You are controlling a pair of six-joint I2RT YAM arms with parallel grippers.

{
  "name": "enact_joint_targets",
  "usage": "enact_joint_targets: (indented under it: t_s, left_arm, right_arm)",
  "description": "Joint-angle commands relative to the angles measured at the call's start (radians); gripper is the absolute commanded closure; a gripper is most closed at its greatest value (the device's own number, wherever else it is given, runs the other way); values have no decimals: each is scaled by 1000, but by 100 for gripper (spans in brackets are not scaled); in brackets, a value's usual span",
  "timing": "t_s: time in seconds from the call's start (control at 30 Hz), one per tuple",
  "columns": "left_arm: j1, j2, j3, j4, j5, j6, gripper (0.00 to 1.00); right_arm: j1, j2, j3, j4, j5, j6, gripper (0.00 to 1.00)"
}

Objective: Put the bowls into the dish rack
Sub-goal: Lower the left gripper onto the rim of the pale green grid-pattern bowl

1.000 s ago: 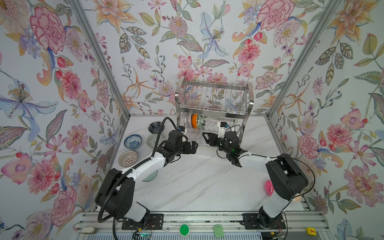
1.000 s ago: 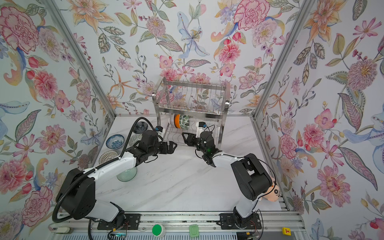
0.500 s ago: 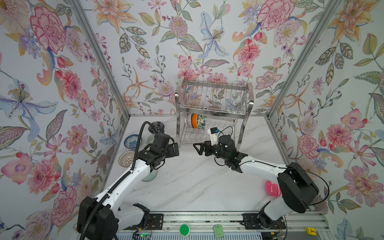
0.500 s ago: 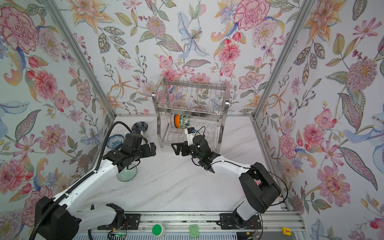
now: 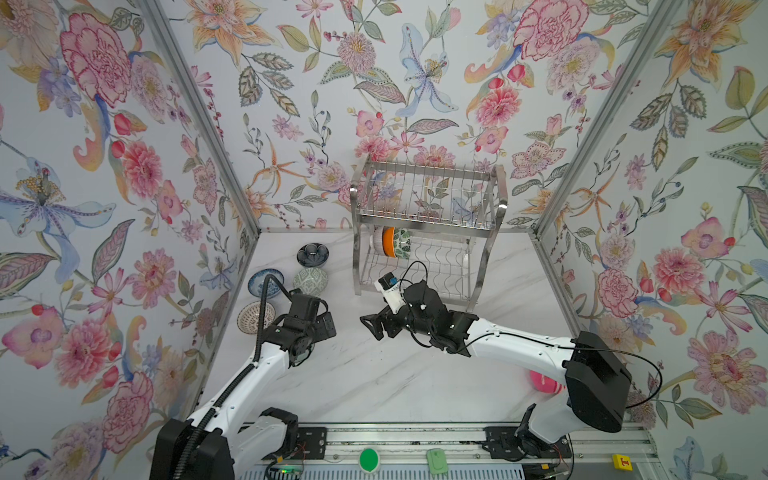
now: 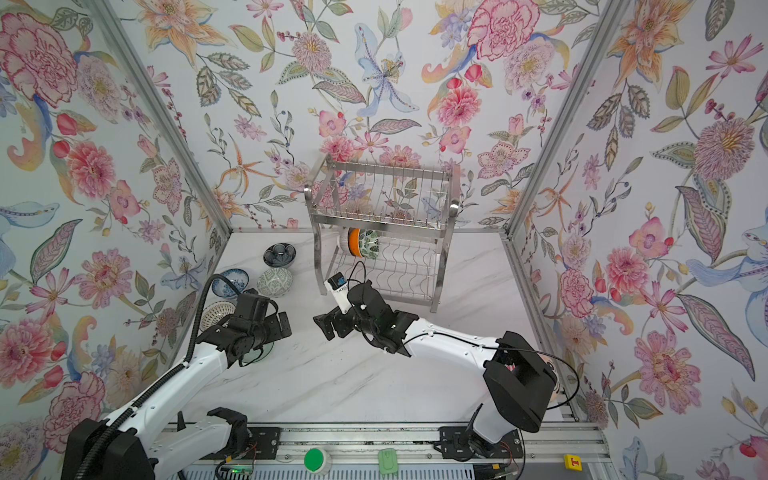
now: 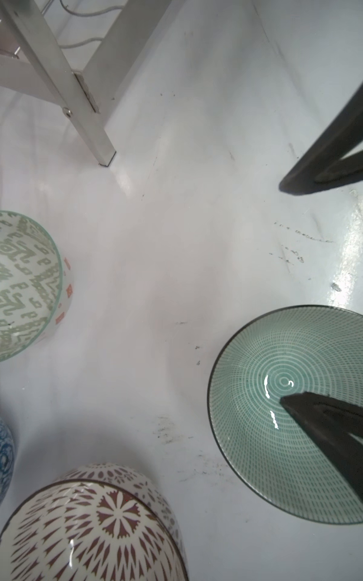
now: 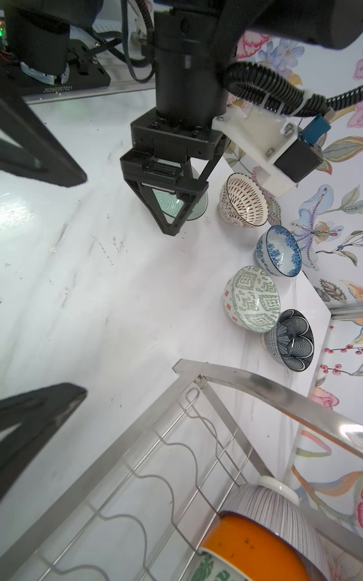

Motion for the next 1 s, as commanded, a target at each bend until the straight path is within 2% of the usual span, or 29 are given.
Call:
enact_joint_targets:
  t_s: [0.0,0.17,0.43,0.73,0.97]
  left_arm:
    - [11,-9,-46,59,23,-2,3]
    - [11,12,-97,95,27,2,13]
    - [13,7,-137,144,44,17,46]
    - [11,8,-141,153,44,32,73]
    - [11,5,-130,161,55,46,90]
  right_arm:
    - [15,4,21,-62,55,-47,1]
    - [26,-17,-14,-79,95,-44,1]
    - [28,-59,-53,-117,173,-53,0]
    - [29,-67,-60,-118,176,-58,1]
    - [27,-72,-60,-129,224,-52,1]
